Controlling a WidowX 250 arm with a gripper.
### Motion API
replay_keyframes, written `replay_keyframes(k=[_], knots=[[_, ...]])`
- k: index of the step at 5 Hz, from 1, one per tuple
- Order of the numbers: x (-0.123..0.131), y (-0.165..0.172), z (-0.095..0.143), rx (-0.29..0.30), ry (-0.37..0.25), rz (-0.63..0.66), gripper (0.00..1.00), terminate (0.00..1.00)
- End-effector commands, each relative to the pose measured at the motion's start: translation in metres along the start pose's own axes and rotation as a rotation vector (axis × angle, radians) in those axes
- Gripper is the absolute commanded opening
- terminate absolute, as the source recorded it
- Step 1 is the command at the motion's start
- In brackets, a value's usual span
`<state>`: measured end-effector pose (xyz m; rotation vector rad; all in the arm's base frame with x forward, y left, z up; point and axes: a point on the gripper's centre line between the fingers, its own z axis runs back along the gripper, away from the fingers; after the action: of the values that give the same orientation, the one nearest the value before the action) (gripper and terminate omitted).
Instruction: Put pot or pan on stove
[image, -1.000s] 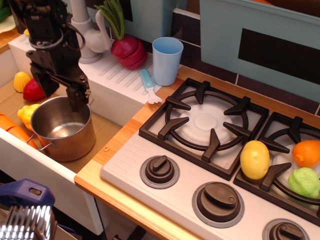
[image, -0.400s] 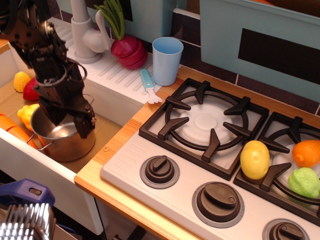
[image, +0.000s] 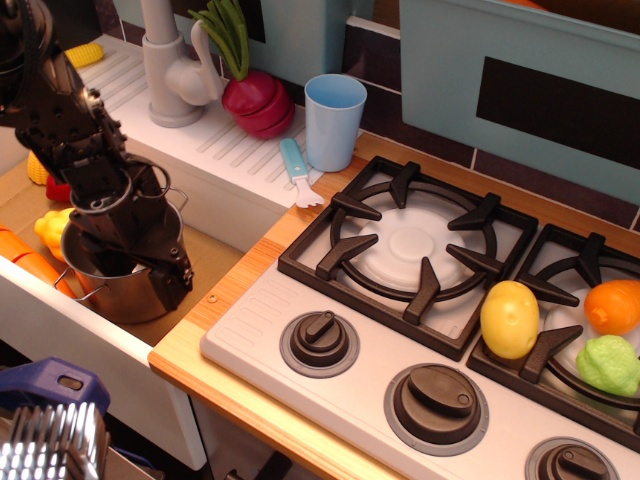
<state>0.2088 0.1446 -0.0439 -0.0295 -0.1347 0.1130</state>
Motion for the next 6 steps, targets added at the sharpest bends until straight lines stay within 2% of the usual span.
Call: replay_keyframes(k=[1,4,6], knots=[[0.006,0.009,-0.006,0.005,-0.013,-0.014,0.00,0.00],[0.014,-0.008,0.019,0.084,-0.035,-0.059,0.00,0.00],[0.032,-0.024,0.065,0.130,0.001,-0.057,0.00,0.00]])
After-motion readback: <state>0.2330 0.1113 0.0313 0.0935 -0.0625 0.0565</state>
